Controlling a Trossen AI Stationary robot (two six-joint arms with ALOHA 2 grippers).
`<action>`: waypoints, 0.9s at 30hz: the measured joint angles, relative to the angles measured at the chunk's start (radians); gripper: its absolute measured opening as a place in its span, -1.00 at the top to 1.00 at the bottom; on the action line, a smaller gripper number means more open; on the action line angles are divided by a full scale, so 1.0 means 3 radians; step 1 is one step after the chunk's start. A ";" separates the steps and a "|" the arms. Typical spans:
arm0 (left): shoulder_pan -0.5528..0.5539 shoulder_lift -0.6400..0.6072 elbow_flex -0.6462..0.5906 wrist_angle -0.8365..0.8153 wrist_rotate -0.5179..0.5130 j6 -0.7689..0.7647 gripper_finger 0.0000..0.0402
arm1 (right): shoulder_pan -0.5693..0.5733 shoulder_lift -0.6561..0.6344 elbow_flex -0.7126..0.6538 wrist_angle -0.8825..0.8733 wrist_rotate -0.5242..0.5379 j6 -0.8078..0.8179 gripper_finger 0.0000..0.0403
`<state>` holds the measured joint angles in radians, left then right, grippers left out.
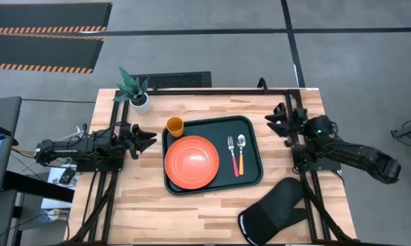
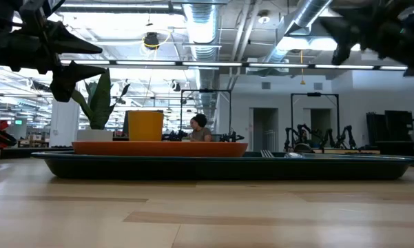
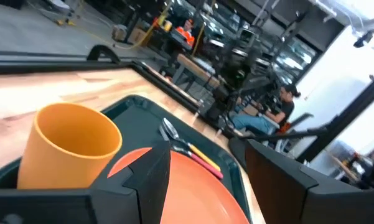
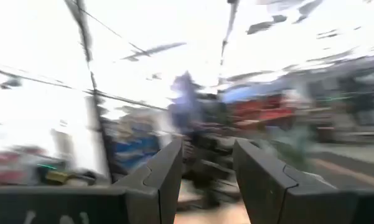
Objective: Pick and place plate/cup/fork/spoon on tray
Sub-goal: Return to Home Position
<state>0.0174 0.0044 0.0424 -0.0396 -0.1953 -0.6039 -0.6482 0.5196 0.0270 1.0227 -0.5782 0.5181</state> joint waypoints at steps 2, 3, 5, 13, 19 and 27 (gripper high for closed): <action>0.0000 0.0000 -0.0005 0.0064 -0.0070 0.0001 0.04 | -0.0103 -0.0138 0.0103 0.0011 -0.0271 0.0465 0.17; 0.0000 0.0000 -0.0005 0.0095 -0.0102 0.0024 0.04 | -0.0167 -0.0219 0.0153 -0.0078 -0.0383 0.0705 0.17; 0.0000 0.0000 -0.0005 0.0135 -0.0169 0.0053 0.04 | -0.0284 -0.0366 0.0269 -0.0217 -0.0588 0.1159 0.17; 0.0000 0.0000 -0.0005 0.0121 -0.0186 0.0021 0.04 | -0.0411 -0.1040 0.0642 -0.1644 -0.0395 0.1023 0.17; 0.0000 0.0000 -0.0005 0.0093 -0.0185 -0.0076 0.04 | 0.0250 -0.1192 0.0585 -0.2059 0.0462 0.0237 0.17; 0.0001 0.0000 -0.0005 0.0087 -0.0240 -0.0097 0.04 | 0.1359 -0.1273 0.0088 -0.2106 0.1945 -0.0617 0.17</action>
<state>0.0176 0.0044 0.0410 -0.0134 -0.2674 -0.6331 -0.2404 0.1378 0.0534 0.3911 0.0053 0.3330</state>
